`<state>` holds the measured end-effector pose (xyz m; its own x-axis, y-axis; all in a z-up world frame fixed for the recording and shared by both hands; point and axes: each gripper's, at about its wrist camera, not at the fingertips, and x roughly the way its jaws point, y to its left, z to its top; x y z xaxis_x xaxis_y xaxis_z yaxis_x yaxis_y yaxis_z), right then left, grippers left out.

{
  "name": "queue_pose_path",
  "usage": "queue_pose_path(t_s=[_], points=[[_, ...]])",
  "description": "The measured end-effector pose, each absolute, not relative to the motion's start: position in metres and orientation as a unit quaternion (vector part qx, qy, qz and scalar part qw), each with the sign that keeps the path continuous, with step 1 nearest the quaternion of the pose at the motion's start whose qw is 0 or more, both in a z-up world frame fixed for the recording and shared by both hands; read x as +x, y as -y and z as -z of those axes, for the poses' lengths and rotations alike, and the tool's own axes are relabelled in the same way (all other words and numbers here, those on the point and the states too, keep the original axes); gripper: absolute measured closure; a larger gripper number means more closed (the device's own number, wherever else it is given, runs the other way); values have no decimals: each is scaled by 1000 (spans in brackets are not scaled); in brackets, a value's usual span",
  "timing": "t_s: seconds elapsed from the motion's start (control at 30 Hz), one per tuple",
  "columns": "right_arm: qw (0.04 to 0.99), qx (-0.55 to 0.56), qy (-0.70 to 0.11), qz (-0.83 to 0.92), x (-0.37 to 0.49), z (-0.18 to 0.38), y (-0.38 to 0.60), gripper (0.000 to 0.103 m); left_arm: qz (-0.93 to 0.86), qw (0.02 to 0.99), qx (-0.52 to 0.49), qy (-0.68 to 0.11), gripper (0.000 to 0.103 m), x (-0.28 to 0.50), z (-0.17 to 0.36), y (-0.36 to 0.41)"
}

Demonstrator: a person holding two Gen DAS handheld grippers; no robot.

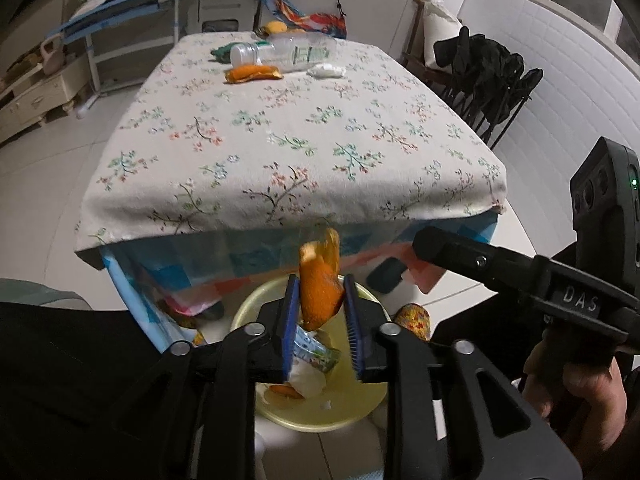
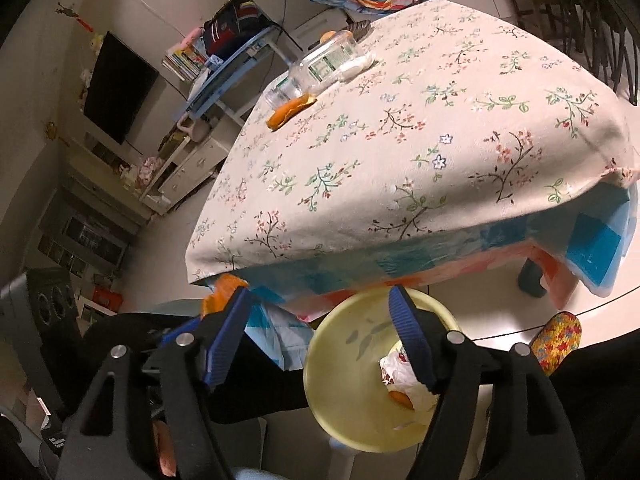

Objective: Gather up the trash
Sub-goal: 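Open the left tool to drop the orange peel into the basin, then withdraw both open tools from the basin back over the table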

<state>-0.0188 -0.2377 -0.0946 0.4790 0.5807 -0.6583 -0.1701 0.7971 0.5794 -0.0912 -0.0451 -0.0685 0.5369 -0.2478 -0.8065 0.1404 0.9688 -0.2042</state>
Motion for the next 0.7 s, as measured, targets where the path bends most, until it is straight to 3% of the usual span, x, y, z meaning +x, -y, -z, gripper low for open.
queue_pose_path(t_s=[0.07, 0.33, 0.7], points=[[830, 224, -457, -226, -18, 95, 239, 33, 106, 877, -57, -466, 64, -92, 68, 46], [832, 224, -455, -226, -18, 96, 240, 32, 94, 884, -52, -455, 49, -94, 65, 44], [841, 208, -446, -224, -21, 92, 237, 30, 62, 900, -54, -429, 36, -95, 55, 36]])
